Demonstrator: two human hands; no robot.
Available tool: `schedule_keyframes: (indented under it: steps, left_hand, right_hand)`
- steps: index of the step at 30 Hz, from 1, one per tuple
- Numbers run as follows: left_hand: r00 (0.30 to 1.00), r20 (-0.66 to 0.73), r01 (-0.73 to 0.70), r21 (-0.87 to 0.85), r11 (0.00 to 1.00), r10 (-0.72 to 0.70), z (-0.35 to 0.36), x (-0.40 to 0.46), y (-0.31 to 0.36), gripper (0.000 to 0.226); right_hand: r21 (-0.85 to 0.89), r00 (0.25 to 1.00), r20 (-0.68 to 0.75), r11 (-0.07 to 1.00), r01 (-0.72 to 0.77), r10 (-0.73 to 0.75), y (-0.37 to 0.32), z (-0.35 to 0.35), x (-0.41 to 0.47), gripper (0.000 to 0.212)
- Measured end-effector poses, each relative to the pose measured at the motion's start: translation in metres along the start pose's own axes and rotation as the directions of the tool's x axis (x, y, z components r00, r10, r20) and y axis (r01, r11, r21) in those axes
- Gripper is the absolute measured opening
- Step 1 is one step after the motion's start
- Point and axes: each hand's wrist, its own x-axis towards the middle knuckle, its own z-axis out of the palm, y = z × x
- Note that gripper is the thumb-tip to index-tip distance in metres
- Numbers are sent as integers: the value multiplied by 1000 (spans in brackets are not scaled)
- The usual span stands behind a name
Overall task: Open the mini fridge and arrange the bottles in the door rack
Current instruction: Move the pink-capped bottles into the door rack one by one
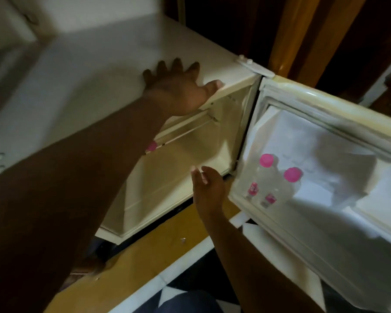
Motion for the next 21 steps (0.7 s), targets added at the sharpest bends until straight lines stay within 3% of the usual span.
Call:
schedule_keyframes:
  steps: [2, 5, 8, 12, 16, 21]
  left_hand:
    - [1000, 7, 10, 2, 1000, -10, 2, 2, -1, 93]
    - [1000, -6, 12, 15, 1000, -12, 5, 6, -3, 95]
    - [1000, -15, 9, 16, 1000, -9, 9, 8, -5, 95]
    - [1000, -9, 23, -7, 1000, -23, 11, 11, -7, 95]
    - [1000, -12, 21, -1, 1000, -21, 11, 10, -7, 96]
    - [999, -19, 36, 15, 999, -36, 10, 8, -9, 99]
  right_hand:
    - [-17, 995, 92, 1000, 24, -23, -9, 31, 7, 34]
    - [14, 968, 247, 999, -41, 36, -25, 77, 14, 49]
    - [57, 950, 311, 997, -52, 31, -36, 112, 18, 40]
    - [82, 964, 263, 994, -74, 50, -41, 130, 30, 12]
    - [98, 958, 286, 995, 3, -31, -44, 117, 27, 15]
    - [49, 963, 177, 979, 196, -202, -46, 42, 6, 21]
